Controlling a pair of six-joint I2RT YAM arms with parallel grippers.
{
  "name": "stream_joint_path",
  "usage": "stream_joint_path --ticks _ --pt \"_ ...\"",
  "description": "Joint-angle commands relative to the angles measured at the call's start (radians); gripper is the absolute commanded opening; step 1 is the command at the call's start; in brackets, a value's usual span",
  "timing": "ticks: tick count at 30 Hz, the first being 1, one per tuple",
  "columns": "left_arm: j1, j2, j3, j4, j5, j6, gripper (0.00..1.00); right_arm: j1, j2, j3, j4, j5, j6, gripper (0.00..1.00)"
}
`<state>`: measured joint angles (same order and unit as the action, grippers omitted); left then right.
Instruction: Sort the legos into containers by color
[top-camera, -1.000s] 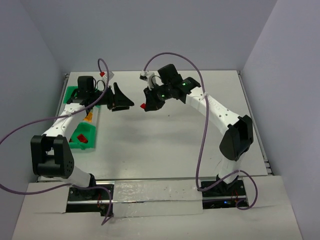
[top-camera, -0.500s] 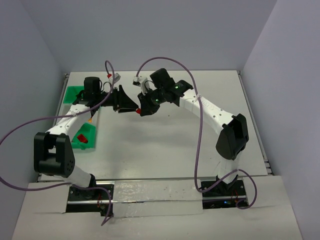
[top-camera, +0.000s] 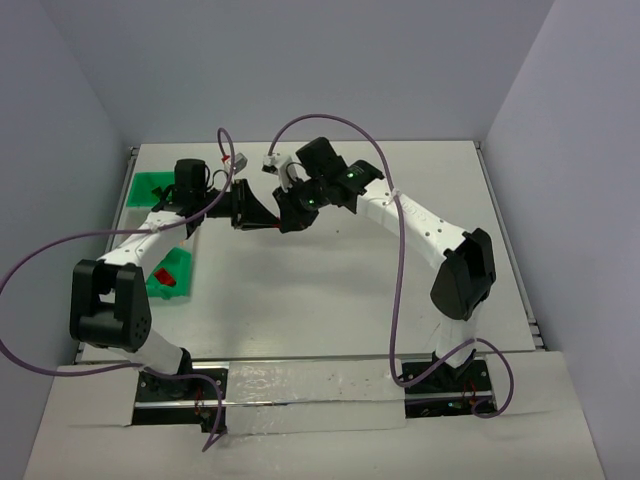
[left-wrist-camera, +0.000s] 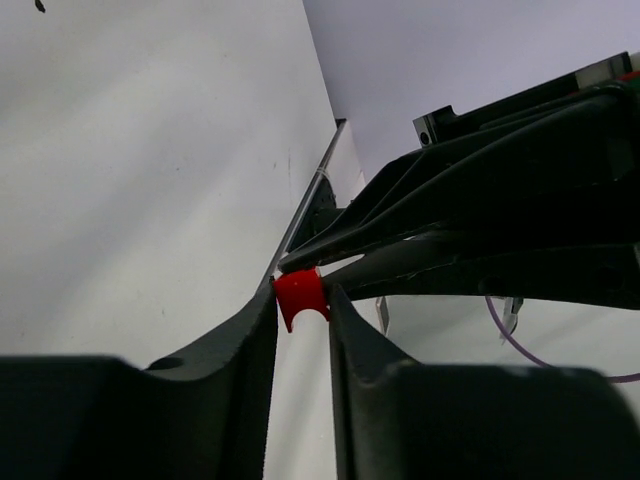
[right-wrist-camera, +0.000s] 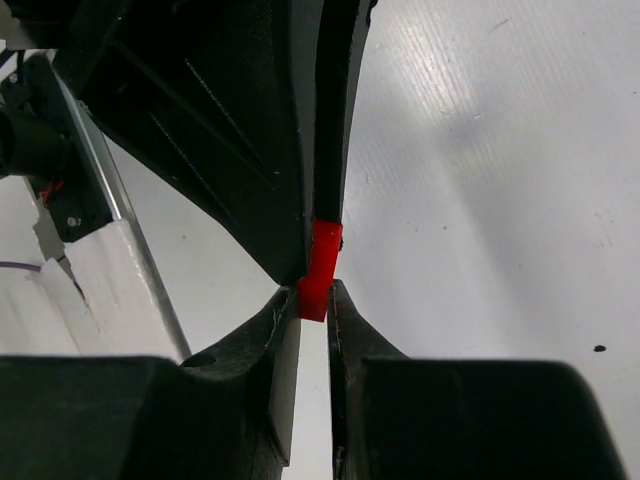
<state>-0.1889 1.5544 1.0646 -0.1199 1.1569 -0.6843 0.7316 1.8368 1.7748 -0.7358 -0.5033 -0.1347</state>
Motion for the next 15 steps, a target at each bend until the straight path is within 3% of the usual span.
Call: stream_joint_path --ticks 1,3,7,10,12,13,15 --pt "-0.007 -0.001 -0.027 0.057 0.014 -0.016 0.16 0.021 -0.030 0.030 0.049 -0.012 -0.020 0.00" --pt "-0.007 -0.004 -0.031 0.053 0.015 -0.013 0.02 0.022 -0.032 0.030 0.048 0.006 -0.021 0.06" --pt "0.008 -0.031 -0.007 -0.066 -0.027 0.103 0.00 0.025 -0.032 0.034 0.041 0.056 -0.012 0.61" --pt "0.045 -0.061 0.062 -0.262 -0.114 0.289 0.00 0.021 -0.050 0.016 0.047 0.080 -0.002 0.94" --pt "0.073 -0.080 0.112 -0.432 -0.209 0.520 0.00 0.016 -0.069 -0.014 0.051 0.089 0.000 1.00" --pt "0.074 -0.080 0.114 -0.488 -0.253 0.526 0.00 0.015 -0.077 -0.015 0.052 0.089 0.000 1.00" --pt "0.163 -0.129 0.124 -0.593 -0.352 0.689 0.00 -0.020 -0.098 -0.055 0.053 0.083 0.016 1.00"
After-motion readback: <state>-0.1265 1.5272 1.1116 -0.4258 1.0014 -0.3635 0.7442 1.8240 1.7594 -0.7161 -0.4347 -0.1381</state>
